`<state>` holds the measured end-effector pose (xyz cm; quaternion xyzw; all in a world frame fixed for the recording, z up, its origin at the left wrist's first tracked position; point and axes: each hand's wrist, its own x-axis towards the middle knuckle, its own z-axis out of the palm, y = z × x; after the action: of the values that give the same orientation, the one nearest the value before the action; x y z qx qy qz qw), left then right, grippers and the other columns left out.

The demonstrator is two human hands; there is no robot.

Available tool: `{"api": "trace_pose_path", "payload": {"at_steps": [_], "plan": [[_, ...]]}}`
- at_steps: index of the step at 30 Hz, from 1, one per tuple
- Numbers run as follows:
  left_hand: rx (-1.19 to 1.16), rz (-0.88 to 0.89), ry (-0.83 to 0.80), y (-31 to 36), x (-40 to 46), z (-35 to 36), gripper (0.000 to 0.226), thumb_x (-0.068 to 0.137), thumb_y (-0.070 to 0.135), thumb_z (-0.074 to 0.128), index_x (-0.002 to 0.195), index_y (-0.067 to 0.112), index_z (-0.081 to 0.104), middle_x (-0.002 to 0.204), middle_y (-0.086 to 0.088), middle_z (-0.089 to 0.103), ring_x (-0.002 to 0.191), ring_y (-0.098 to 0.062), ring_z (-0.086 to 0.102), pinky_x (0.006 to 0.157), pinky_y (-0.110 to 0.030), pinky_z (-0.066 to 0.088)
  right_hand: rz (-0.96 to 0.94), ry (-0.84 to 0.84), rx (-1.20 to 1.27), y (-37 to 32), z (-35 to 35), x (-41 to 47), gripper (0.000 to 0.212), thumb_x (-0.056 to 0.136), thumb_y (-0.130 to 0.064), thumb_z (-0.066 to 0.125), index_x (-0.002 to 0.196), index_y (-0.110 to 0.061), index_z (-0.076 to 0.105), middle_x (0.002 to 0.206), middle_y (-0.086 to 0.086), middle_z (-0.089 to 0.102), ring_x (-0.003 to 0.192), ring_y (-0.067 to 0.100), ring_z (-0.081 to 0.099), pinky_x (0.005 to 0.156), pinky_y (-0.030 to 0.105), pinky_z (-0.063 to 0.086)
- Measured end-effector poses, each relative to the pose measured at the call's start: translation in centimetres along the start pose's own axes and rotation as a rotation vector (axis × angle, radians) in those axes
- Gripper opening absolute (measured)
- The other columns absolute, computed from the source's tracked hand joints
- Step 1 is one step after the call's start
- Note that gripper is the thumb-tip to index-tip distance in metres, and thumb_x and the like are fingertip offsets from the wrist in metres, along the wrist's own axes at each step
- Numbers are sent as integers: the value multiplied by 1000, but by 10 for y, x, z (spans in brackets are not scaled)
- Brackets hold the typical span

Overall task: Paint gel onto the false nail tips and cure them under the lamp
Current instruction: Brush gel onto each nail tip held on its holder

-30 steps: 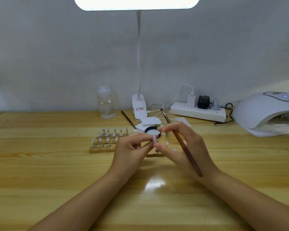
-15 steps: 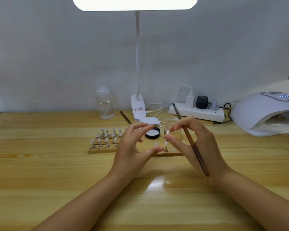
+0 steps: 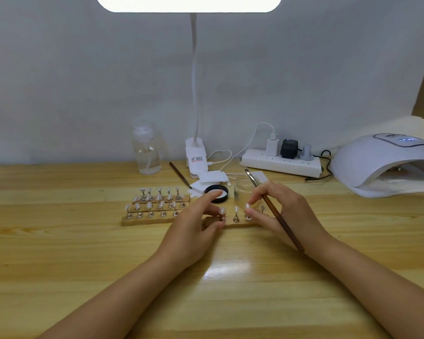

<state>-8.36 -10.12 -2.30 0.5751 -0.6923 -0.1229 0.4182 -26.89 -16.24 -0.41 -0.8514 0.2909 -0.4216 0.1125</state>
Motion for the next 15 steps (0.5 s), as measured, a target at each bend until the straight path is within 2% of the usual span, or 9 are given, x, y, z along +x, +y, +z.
{"api": "trace_pose_path", "payload": {"at_steps": [5,11,15], "plan": [[6,11,14,-1,-1,0,55,84,10,63,126,38,41,93,19,59,94,7,52,75,-5,39,27,-32,-19,4,3,-1,17,75,-21,74,83,-21,59,81,-15,58,81,5,57,72,24,47],[5,-2,10,-2,0,0,54,84,9,62,126,37,43,92,20,59,93,11,51,76,1,35,48,-42,-6,5,-1,-1,17,74,-26,74,82,-22,59,82,-10,62,82,8,58,74,28,48],[33,-13,21,-3,-1,0,56,85,6,60,121,44,39,91,20,56,93,6,51,79,2,33,75,-2,25,8,-11,1,18,73,-21,75,83,-20,60,85,-7,66,85,7,61,79,20,46]]}}
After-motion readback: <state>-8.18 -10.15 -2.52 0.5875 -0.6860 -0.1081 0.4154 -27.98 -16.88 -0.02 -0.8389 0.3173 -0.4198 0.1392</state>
